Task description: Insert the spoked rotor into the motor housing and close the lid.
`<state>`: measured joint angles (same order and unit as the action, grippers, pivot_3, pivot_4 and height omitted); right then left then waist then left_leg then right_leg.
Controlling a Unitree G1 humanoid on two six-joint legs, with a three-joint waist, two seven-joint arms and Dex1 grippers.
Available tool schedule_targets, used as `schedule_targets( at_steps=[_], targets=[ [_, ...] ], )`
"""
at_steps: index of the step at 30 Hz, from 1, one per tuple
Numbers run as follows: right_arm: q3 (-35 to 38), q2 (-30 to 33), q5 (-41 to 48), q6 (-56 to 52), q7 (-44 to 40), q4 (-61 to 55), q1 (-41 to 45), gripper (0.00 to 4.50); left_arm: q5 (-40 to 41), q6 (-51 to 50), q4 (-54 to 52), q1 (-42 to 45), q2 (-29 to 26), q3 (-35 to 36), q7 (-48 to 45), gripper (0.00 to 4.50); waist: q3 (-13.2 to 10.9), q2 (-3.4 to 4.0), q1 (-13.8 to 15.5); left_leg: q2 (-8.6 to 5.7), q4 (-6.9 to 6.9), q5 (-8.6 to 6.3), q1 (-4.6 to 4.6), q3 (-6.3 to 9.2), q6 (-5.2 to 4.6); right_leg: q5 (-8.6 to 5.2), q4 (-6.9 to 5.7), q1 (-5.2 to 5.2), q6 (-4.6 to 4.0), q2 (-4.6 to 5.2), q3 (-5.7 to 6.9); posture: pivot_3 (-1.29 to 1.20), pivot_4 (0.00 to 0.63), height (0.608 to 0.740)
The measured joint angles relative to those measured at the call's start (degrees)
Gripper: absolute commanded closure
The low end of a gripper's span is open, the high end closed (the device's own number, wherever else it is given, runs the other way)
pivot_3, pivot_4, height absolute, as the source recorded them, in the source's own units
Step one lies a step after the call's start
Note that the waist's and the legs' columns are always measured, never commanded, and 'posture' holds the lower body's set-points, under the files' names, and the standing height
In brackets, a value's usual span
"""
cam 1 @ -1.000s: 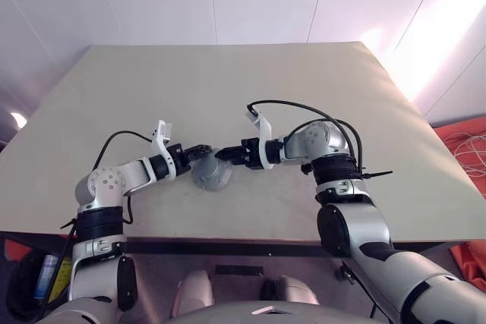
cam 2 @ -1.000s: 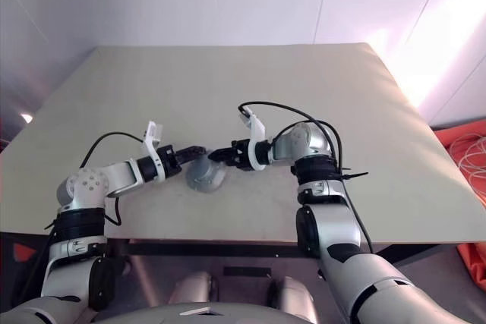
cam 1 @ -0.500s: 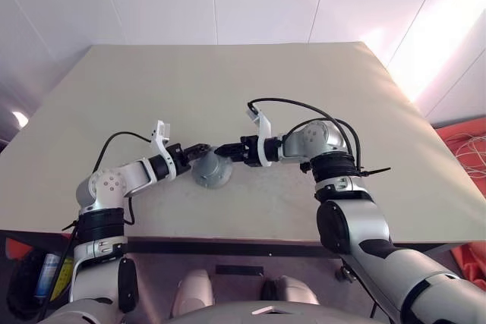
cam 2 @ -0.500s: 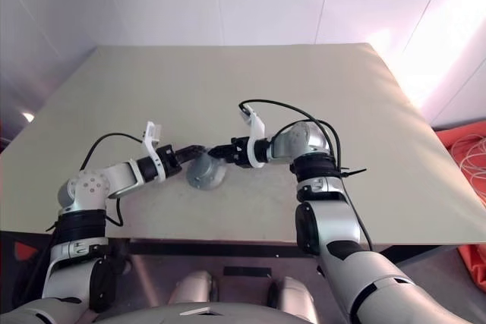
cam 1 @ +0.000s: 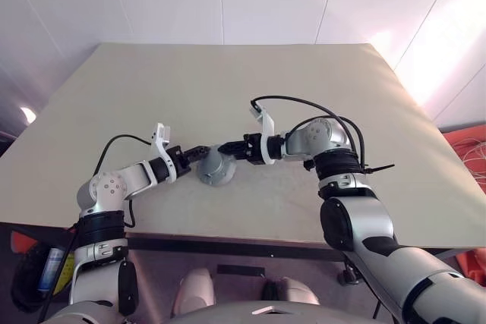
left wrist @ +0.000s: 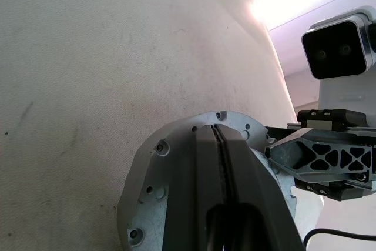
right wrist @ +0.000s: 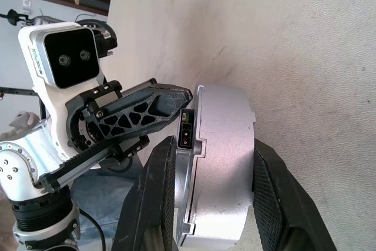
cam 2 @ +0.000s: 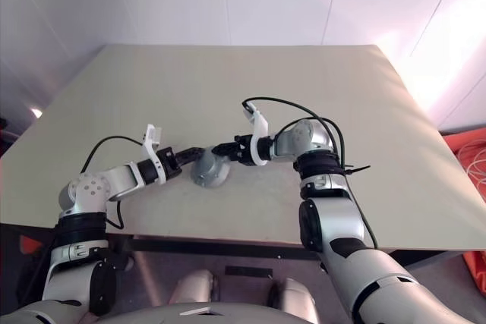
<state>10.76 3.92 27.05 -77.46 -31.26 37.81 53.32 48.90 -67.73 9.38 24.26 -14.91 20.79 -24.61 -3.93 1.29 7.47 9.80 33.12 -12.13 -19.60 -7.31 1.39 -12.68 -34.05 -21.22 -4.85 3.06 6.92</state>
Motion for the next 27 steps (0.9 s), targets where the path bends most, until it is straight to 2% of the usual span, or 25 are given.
schedule_targets(
  at_steps=[6,10,16,19,27],
  targets=[
    [2.24,-0.23,0.45,0.54,1.57,2.33,0.47,2.85,0.30,0.00,-0.11,-0.03,0.05,0.02,0.02,4.50,0.00,0.00,0.12,0.00,0.03,0.01,0.02,0.00,0.02,-0.01,-0.06,0.00,0.01,0.01,0.00,0.00,0.000,0.740],
    [5.32,-0.40,0.01,1.91,6.03,5.49,1.04,2.85,0.57,0.02,-0.60,-0.30,0.16,0.21,0.17,4.50,0.00,-0.02,0.03,-0.01,0.09,0.02,-0.07,-0.02,0.03,-0.01,-0.23,-0.15,-0.02,0.04,-0.01,0.00,0.000,0.740],
    [5.81,-0.88,0.03,2.30,7.38,6.12,1.54,2.85,1.48,0.03,-1.21,-0.78,0.71,0.32,1.01,4.50,0.00,-0.02,-0.02,0.00,0.10,0.03,-0.08,-0.01,0.06,-0.12,-0.50,-0.30,-0.18,0.03,-0.01,0.00,0.000,0.740],
    [6.09,-0.89,0.42,2.48,7.36,6.14,1.57,3.29,1.65,0.07,-1.25,-1.01,0.71,0.80,1.43,4.50,0.00,-0.02,-0.02,0.00,0.11,0.05,-0.06,-0.01,0.08,-0.28,-0.53,-0.30,0.09,0.04,-0.01,0.00,0.000,0.740],
    [7.61,-1.28,0.98,2.62,8.58,7.15,2.23,3.32,1.86,0.32,-1.27,-1.26,0.71,1.49,1.77,4.50,0.00,-0.02,-0.08,0.02,0.15,0.08,-0.05,-0.01,0.13,-0.33,-0.62,-0.31,0.16,0.03,-0.01,0.00,0.000,0.740]
  ],
)
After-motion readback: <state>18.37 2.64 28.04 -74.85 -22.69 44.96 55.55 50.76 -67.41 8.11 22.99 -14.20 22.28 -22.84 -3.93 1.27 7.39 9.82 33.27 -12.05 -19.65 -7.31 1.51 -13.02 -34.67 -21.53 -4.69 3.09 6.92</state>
